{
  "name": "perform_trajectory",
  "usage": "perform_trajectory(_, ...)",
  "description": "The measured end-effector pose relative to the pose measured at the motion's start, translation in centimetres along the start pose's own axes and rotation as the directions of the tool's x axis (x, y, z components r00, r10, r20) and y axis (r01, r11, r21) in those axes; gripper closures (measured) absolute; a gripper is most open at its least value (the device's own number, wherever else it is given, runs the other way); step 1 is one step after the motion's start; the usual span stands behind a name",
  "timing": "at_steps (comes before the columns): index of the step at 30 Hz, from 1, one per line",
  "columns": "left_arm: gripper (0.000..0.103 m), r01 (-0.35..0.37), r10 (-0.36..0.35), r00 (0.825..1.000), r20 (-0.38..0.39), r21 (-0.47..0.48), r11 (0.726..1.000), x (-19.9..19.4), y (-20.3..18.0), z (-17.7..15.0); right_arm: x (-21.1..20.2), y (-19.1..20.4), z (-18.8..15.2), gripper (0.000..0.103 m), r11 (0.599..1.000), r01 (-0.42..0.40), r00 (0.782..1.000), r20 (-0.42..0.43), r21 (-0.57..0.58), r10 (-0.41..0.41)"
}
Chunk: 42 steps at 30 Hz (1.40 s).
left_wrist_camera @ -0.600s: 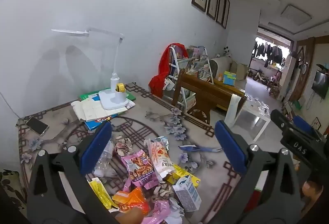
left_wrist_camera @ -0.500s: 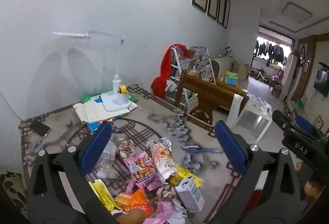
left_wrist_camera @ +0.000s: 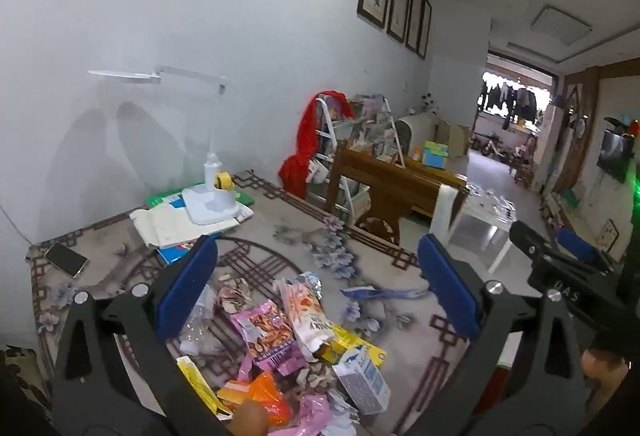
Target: Collect trash
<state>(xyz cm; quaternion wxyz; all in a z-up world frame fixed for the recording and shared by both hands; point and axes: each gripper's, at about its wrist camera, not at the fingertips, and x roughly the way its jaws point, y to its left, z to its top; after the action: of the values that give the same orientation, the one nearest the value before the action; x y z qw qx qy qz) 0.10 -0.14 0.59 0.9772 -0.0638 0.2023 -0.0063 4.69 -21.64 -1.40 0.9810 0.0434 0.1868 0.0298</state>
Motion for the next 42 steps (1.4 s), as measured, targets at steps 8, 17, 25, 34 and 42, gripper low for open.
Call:
perform_trajectory(8,0.005,0.047,-0.048,0.998,-0.038,-0.026,0.999,0.3,-0.2,-0.5,-0.1,-0.4,-0.2,0.007,1.0,0.006,1.0,-0.012,0.019,-0.006)
perform_trajectory(17,0.005,0.017,-0.018,0.999,-0.045,-0.023,1.0,0.3,-0.4,-0.8,0.0,-0.7,0.0,0.007,1.0,0.008,1.0,-0.015,0.03,-0.007)
perform_trajectory(25,0.005,-0.022,0.021,0.998,-0.057,-0.026,0.999,0.5,0.0,-0.9,-0.1,-0.6,-0.1,0.007,1.0,0.007,1.0,-0.01,0.026,-0.007)
perform_trajectory(34,0.005,-0.025,0.022,0.998,-0.061,-0.042,0.999,0.4,0.7,-0.8,-0.1,-0.7,0.0,0.007,1.0,0.009,1.0,-0.006,0.026,-0.009)
perform_trajectory(42,0.005,-0.02,0.017,0.997,-0.075,-0.034,0.999,0.7,0.6,-0.9,-0.1,-0.6,0.2,0.007,1.0,0.013,1.0,-0.009,0.023,-0.013)
